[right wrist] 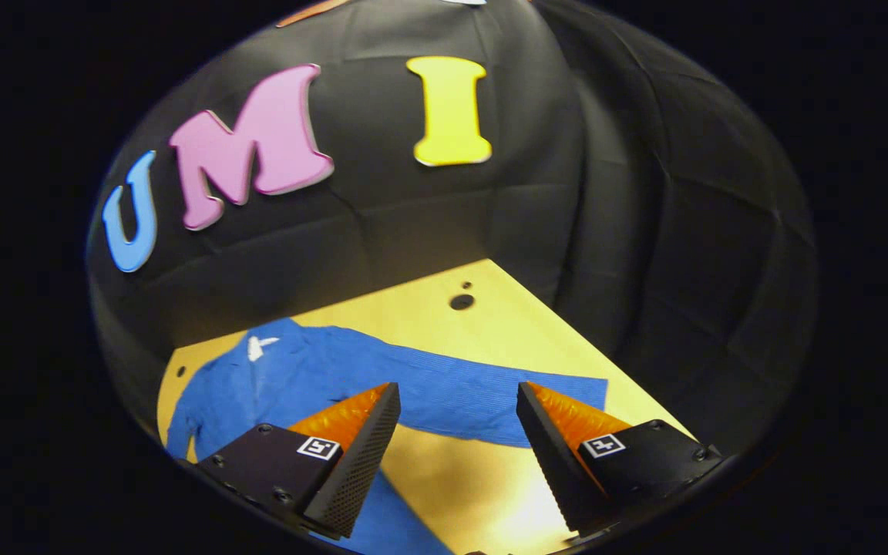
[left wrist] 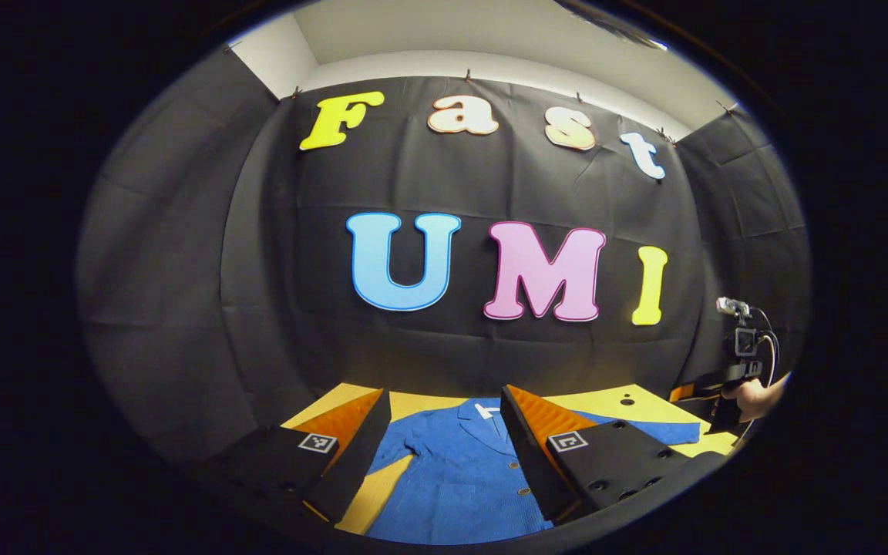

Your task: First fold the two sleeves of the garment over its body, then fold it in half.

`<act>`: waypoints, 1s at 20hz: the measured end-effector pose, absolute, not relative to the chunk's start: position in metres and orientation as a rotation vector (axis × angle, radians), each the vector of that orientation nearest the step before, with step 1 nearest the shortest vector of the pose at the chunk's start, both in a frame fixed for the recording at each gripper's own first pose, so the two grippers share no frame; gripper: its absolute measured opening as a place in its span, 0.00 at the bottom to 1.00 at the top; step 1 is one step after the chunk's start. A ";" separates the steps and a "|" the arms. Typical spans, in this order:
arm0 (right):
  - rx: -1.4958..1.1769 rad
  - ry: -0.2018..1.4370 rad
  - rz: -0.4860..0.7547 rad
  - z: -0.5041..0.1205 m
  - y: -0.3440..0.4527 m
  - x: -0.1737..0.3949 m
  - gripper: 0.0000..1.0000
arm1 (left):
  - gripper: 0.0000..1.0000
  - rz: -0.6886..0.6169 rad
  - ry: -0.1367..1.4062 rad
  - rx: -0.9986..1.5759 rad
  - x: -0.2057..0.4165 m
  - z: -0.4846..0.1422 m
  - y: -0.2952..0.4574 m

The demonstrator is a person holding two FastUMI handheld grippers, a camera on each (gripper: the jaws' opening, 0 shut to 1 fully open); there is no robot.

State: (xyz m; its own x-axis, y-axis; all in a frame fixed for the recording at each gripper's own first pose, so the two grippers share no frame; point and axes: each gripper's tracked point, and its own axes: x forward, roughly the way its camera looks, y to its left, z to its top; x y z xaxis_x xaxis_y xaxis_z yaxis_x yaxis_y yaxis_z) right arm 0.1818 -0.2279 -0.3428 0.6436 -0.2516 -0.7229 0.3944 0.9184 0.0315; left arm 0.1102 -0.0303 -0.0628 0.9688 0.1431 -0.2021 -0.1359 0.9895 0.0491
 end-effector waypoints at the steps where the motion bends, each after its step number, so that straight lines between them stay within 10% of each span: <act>1: 0.179 0.838 -0.410 -0.359 -0.250 0.175 0.97 | 0.82 0.153 0.217 0.031 0.112 -0.067 -0.033; 11: 0.274 1.195 -0.557 -0.480 -0.311 0.135 0.99 | 0.82 0.182 0.276 0.029 0.130 -0.092 -0.072; 20: 0.250 1.194 -0.531 -0.490 -0.309 0.133 0.88 | 0.82 0.224 0.232 0.041 0.134 -0.074 -0.047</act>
